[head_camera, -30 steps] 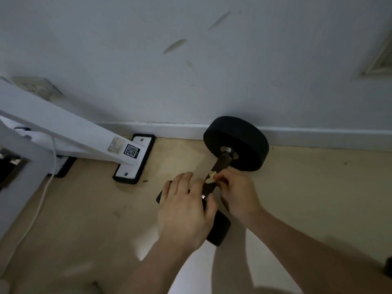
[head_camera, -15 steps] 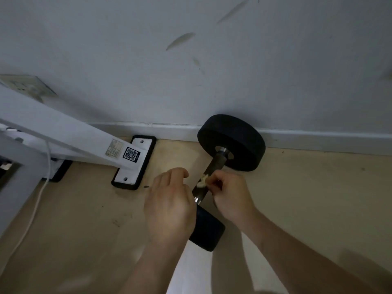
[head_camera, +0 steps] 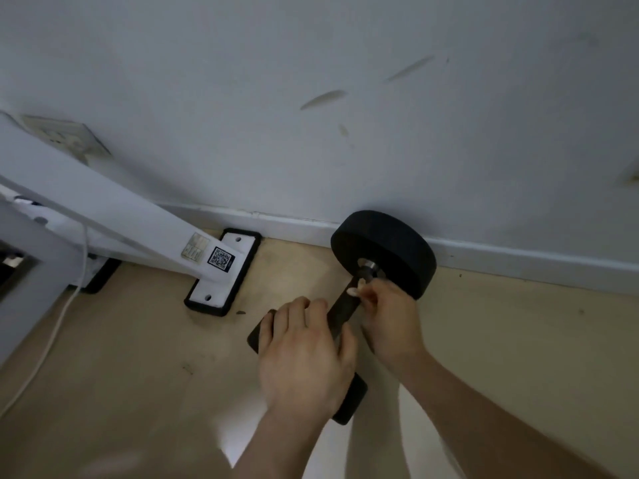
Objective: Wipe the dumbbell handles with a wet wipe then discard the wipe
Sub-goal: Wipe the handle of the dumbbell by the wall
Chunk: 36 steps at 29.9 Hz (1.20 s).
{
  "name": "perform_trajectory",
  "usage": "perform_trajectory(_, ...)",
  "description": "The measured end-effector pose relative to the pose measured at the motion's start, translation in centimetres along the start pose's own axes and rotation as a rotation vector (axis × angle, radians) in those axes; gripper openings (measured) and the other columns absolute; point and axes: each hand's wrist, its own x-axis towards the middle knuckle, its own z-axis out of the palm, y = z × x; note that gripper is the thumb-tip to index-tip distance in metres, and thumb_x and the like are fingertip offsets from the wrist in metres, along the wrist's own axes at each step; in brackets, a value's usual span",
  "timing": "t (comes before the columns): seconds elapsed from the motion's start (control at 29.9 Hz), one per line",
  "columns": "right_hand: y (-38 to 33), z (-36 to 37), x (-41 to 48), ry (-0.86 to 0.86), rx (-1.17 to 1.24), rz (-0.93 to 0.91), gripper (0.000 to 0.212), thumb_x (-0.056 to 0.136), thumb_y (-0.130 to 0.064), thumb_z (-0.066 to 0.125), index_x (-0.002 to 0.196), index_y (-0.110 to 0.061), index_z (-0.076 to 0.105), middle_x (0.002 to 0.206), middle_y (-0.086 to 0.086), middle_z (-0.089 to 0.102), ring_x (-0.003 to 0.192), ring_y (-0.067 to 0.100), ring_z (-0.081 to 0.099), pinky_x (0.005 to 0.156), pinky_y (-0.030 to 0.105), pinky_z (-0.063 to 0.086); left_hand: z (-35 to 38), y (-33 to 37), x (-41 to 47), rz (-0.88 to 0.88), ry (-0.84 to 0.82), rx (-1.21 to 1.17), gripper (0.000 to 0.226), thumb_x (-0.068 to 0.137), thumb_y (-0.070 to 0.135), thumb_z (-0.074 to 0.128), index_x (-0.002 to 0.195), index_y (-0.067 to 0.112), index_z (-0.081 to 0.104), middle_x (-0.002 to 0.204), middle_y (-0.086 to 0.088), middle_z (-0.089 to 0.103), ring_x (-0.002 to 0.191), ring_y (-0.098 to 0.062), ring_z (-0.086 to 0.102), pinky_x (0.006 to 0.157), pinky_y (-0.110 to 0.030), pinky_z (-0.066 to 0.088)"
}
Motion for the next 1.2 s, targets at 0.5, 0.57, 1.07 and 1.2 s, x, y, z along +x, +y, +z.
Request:
perform_trajectory(0.5,-0.9,1.8,-0.6,0.090,0.241,0.074,0.011,0.088,-0.014,0.060,0.090,-0.024,0.065,0.089,-0.012,0.062,0.084,0.000,0.059,0.079,0.018,0.048,-1.8,-2.4,1.8,-0.078,-0.180,-0.197,0.046,0.080,0.035,0.057,0.125,0.031,0.047,0.116,0.013,0.056,0.095,-0.009,0.055,0.081,-0.039,0.050)
perform_trajectory(0.57,-0.5,1.6,-0.1,0.205,0.266,0.130,0.011,0.088,-0.014,0.060,0.086,-0.024,0.063,0.084,-0.012,0.061,0.079,0.000,0.058,0.076,0.020,0.049,-1.8,-2.4,1.9,-0.061,-0.178,-0.196,0.046,0.080,0.034,0.057,0.125,0.030,0.048,0.114,0.012,0.057,0.094,-0.009,0.054,0.082,-0.039,0.050)
perform_trajectory(1.07,-2.9,2.1,-1.7,-0.047,0.087,-0.034,0.016,0.088,-0.014,0.060,0.100,-0.021,0.067,0.096,-0.011,0.060,0.087,-0.002,0.054,0.086,0.019,0.048,-2.5,-5.0,3.8,-0.150,-0.271,-0.379,0.034,0.079,0.022,0.059,0.109,0.034,0.049,0.113,0.018,0.054,0.081,0.002,0.055,0.075,-0.029,0.042)
perform_trajectory(1.2,-2.8,2.0,-1.8,-0.048,0.034,-0.015,0.019,0.087,-0.012,0.061,0.102,-0.021,0.067,0.100,-0.008,0.064,0.092,0.002,0.058,0.088,0.020,0.048,-2.2,-4.7,3.9,-0.119,-0.249,-0.362,0.031,0.078,0.024,0.060,0.106,0.034,0.049,0.110,0.019,0.055,0.077,-0.002,0.057,0.078,-0.034,0.048)
